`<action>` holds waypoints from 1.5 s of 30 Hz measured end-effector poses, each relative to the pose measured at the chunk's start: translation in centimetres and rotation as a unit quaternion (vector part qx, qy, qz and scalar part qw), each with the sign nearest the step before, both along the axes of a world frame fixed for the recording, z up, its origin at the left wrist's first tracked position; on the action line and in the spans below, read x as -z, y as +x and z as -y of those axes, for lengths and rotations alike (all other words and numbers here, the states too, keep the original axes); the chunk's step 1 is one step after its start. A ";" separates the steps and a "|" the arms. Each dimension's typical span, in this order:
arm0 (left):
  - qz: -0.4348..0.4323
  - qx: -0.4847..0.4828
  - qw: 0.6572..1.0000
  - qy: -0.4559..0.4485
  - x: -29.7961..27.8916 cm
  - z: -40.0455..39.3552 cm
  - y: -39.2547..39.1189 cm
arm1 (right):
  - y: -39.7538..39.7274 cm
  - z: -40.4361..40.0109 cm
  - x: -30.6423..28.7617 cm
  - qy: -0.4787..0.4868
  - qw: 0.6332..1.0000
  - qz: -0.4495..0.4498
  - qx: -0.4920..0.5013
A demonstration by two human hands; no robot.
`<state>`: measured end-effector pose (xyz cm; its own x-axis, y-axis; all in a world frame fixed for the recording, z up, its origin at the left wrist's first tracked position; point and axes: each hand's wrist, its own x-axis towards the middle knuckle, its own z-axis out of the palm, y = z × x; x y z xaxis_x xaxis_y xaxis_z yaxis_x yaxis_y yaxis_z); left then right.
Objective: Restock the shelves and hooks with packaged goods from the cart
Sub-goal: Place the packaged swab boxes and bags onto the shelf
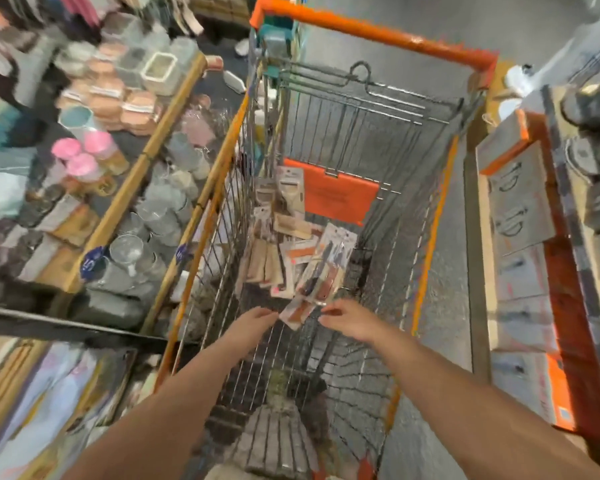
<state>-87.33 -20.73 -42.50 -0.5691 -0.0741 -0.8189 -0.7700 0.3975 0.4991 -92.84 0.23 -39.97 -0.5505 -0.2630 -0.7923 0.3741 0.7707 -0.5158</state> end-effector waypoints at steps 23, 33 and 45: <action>0.010 -0.167 0.984 0.069 16.0 -0.6 -10.0 | -15.2 1.8 24.0 0.005 0.861 0.000 0.508; -0.197 0.041 0.978 -0.044 13.9 -2.4 -19.0 | -8.1 -2.0 23.6 0.065 0.826 -0.071 0.556; -0.120 0.281 0.935 -0.178 15.8 -3.2 -19.2 | -4.2 -1.2 21.4 -0.003 0.892 0.026 0.451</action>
